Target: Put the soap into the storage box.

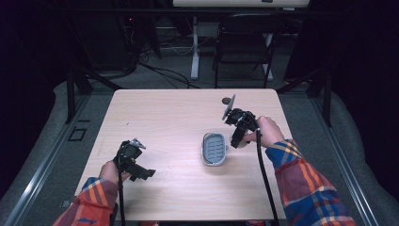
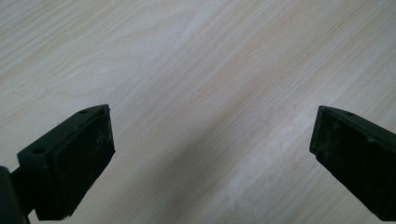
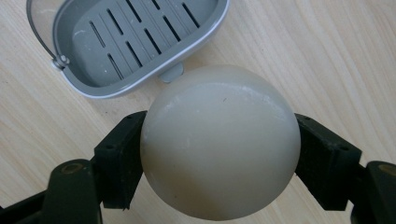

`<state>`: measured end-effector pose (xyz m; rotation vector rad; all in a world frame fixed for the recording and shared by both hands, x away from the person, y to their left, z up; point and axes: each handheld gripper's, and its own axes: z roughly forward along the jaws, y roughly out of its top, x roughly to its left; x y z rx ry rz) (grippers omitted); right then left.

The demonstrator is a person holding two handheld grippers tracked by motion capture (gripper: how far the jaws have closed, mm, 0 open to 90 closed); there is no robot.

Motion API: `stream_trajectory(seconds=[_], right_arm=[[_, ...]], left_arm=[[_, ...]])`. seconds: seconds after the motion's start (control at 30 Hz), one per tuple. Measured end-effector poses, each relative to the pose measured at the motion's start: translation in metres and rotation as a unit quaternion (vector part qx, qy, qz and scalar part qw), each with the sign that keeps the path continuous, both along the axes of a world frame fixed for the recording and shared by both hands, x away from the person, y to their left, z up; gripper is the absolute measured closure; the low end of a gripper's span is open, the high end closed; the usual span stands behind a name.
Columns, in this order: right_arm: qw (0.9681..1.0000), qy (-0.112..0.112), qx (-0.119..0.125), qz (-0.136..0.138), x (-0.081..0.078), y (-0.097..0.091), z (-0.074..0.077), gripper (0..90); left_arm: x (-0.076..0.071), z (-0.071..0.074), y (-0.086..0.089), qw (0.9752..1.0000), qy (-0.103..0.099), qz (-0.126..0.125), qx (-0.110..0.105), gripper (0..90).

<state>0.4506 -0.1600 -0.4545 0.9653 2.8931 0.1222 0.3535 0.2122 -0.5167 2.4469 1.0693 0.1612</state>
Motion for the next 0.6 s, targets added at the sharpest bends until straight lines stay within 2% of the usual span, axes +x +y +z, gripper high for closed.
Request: stream_trajectory(seconds=[0.6], right_arm=[[0.9996,-0.004,0.000,0.026,0.001,0.024,0.007,24.6]], left_arm=[[0.000,0.000,0.000,1.0000,0.000,0.000,0.001,0.0]])
